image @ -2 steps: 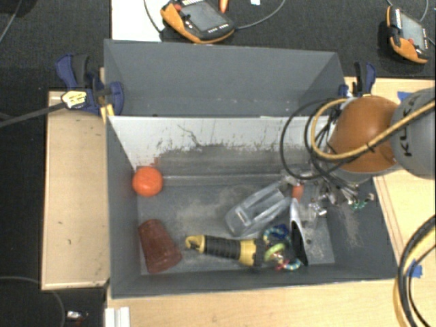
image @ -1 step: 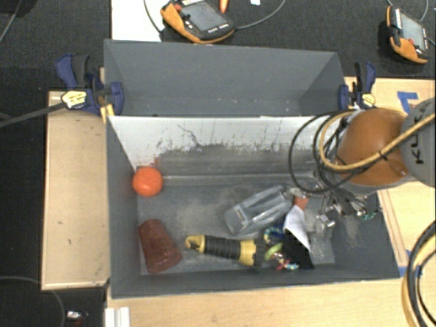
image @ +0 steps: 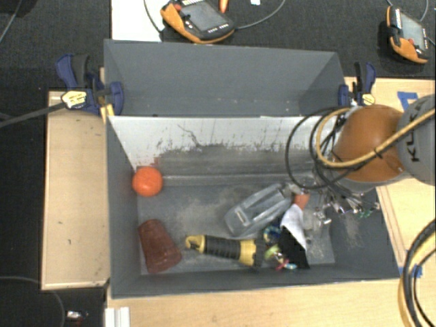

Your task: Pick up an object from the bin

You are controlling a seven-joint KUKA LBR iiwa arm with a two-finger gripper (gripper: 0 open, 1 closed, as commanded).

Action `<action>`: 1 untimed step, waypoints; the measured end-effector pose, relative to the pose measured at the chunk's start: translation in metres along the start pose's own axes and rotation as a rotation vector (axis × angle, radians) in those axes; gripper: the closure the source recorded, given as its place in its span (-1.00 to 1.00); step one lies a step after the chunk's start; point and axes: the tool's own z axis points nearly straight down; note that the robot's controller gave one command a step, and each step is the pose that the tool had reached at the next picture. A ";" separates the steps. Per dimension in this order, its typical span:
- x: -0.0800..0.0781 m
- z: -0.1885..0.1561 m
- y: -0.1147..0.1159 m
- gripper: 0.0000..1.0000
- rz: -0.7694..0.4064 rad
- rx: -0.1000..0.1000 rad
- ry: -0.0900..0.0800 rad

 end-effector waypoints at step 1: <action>-0.015 0.002 0.005 -1.00 0.057 0.002 -0.006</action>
Offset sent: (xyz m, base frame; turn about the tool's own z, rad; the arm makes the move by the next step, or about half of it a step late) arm 0.0032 0.0030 -0.0029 0.3684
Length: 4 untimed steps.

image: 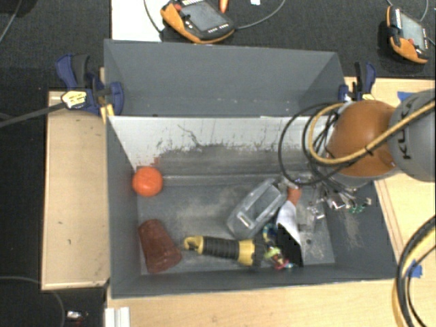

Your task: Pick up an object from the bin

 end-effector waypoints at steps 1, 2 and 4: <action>0.006 0.000 -0.004 -1.00 0.002 0.000 0.001; 0.001 0.002 -0.010 -1.00 -0.103 0.003 -0.006; 0.072 0.000 -0.004 1.00 0.496 -0.002 -0.007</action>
Offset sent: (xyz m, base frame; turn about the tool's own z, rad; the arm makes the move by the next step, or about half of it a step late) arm 0.0047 -0.0121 -0.0034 -0.1909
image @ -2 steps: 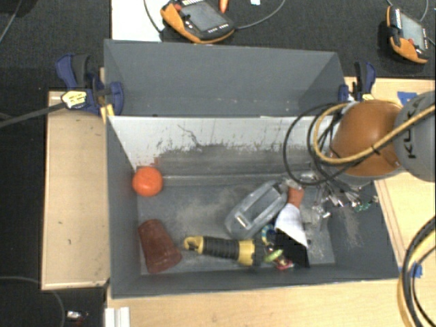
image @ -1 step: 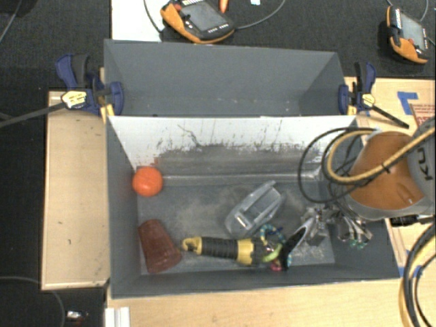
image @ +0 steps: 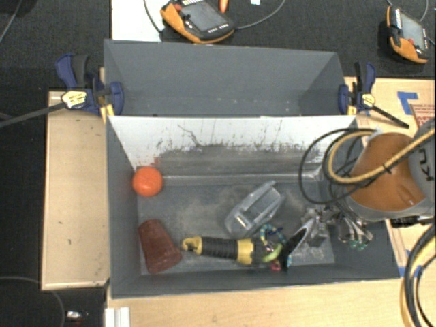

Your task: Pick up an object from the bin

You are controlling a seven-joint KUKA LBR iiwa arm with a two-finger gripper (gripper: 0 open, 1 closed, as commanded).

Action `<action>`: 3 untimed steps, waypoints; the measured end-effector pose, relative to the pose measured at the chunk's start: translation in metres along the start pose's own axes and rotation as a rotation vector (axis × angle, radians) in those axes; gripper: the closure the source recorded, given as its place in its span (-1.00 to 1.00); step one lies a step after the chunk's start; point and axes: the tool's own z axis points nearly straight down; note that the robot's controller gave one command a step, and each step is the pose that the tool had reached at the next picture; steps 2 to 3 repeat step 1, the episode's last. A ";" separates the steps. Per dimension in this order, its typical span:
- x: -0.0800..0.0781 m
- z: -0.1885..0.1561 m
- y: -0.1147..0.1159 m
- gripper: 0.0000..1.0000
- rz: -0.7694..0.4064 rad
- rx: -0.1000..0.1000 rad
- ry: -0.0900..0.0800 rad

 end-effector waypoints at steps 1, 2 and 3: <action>-0.007 0.001 -0.015 1.00 -0.008 -0.003 -0.004; -0.007 0.001 -0.015 1.00 -0.008 -0.003 -0.004; -0.007 0.001 -0.015 1.00 -0.008 -0.003 -0.004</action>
Offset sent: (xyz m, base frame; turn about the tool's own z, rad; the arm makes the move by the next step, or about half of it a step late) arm 0.0070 0.0066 0.0981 -0.0072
